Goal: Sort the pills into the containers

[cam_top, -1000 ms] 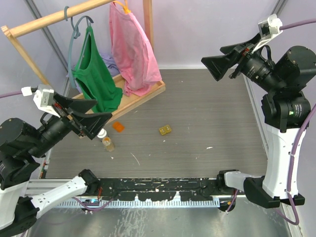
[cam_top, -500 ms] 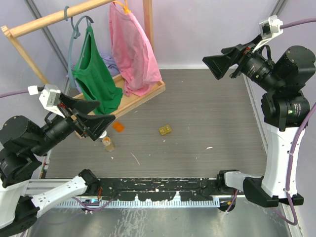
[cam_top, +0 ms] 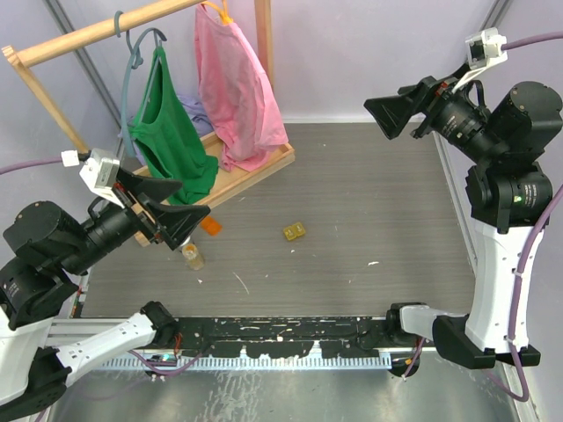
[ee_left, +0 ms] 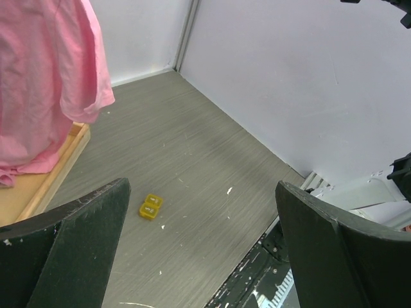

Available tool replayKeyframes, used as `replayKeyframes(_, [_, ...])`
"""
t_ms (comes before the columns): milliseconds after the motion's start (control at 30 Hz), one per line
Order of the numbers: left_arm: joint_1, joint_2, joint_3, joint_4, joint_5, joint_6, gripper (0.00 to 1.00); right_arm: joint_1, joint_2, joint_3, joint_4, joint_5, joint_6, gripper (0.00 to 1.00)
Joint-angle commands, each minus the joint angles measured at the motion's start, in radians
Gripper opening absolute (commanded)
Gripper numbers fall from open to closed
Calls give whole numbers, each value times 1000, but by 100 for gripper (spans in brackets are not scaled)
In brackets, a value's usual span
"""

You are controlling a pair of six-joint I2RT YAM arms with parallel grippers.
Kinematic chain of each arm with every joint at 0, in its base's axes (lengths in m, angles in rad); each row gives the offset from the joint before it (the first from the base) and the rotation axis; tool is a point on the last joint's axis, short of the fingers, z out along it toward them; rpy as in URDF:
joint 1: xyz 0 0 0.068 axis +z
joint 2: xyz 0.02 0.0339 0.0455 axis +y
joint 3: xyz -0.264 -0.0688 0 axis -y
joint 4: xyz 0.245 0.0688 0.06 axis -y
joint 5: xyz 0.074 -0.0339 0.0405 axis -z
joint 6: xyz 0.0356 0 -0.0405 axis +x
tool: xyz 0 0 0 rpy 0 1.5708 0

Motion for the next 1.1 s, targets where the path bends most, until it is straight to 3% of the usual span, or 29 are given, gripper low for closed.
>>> replayKeyframes(0, [4,1,-3,22,10,28,98,-10,-15,-1,35,27,-2,100])
replayKeyframes(1067, [5,-20,-101,58,50,17,98,-82,-35,-61,46,4,-30,100])
